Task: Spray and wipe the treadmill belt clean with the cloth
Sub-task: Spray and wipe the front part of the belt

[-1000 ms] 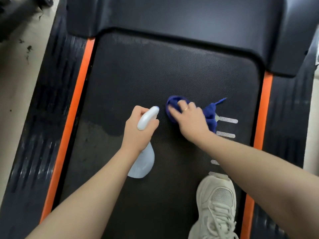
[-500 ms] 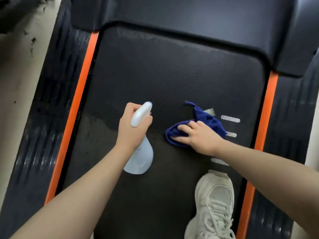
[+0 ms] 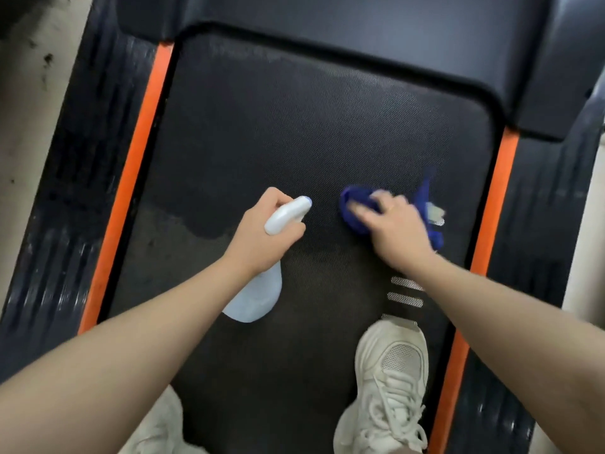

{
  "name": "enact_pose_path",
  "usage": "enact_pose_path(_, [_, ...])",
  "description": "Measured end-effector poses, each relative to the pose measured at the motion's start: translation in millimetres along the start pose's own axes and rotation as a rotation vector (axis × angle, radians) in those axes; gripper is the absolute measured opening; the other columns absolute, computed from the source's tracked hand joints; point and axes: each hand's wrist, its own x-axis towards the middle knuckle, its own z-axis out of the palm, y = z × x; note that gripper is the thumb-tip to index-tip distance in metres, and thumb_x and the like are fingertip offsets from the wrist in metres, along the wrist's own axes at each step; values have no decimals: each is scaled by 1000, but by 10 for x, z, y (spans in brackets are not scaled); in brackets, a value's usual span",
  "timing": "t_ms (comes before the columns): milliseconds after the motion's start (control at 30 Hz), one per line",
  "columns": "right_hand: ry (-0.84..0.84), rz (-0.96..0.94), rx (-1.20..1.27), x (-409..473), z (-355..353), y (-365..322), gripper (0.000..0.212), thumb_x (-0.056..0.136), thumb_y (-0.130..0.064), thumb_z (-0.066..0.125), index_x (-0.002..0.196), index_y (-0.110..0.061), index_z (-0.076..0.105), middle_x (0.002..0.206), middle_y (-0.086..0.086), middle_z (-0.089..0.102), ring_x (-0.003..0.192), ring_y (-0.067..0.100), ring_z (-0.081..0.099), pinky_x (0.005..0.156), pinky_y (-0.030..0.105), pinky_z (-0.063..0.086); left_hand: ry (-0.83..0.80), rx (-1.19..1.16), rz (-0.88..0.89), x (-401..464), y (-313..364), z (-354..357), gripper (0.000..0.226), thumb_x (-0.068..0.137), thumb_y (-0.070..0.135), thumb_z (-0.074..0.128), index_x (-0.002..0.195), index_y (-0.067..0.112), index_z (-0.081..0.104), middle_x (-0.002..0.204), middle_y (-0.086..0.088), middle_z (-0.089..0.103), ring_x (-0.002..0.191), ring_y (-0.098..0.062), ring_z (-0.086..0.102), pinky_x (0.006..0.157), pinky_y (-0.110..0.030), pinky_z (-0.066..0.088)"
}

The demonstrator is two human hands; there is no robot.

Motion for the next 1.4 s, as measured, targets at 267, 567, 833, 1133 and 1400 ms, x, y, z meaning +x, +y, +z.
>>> enact_pose_path(267, [-133, -255, -10, -591, 144, -250, 53, 74, -17, 34, 116, -25, 66, 108, 15, 61, 66, 28, 53, 55, 33, 48, -131, 33, -10, 111, 32, 14, 15, 84, 16, 65, 92, 17, 52, 95, -3, 64, 80, -15, 57, 65, -19, 42])
enact_pose_path(567, [-116, 467, 71, -468, -107, -375, 75, 66, 2, 66, 138, -10, 45, 124, 30, 46, 83, 41, 50, 72, 43, 47, -125, -14, -37, 179, 44, -15, 16, 85, 14, 64, 96, 9, 54, 99, -6, 63, 89, -20, 60, 71, -25, 46])
enact_pose_path(833, [-130, 748, 44, -290, -114, -371, 67, 85, -5, 49, 145, -27, 32, 139, 18, 35, 103, 37, 42, 86, 42, 39, -84, -42, -31, 283, -28, 58, 15, 85, 15, 62, 94, 11, 51, 83, 11, 52, 74, -4, 50, 66, -23, 42])
enact_pose_path(1133, [-259, 576, 19, -477, -76, -750, 60, 93, -14, 41, 146, -37, 25, 144, 9, 29, 112, 33, 39, 89, 39, 39, -130, -62, 4, 218, -3, 32, 16, 84, 15, 63, 91, 13, 49, 84, 4, 54, 76, -11, 50, 67, -27, 41])
enact_pose_path(1400, [-47, 134, -49, -761, 197, -785, 56, 74, -15, 34, 123, -21, 62, 113, 17, 60, 73, 32, 55, 60, 33, 47, -172, 13, 114, 43, -19, 160, 17, 83, 13, 65, 93, 9, 51, 86, 0, 55, 76, -10, 49, 65, -24, 40])
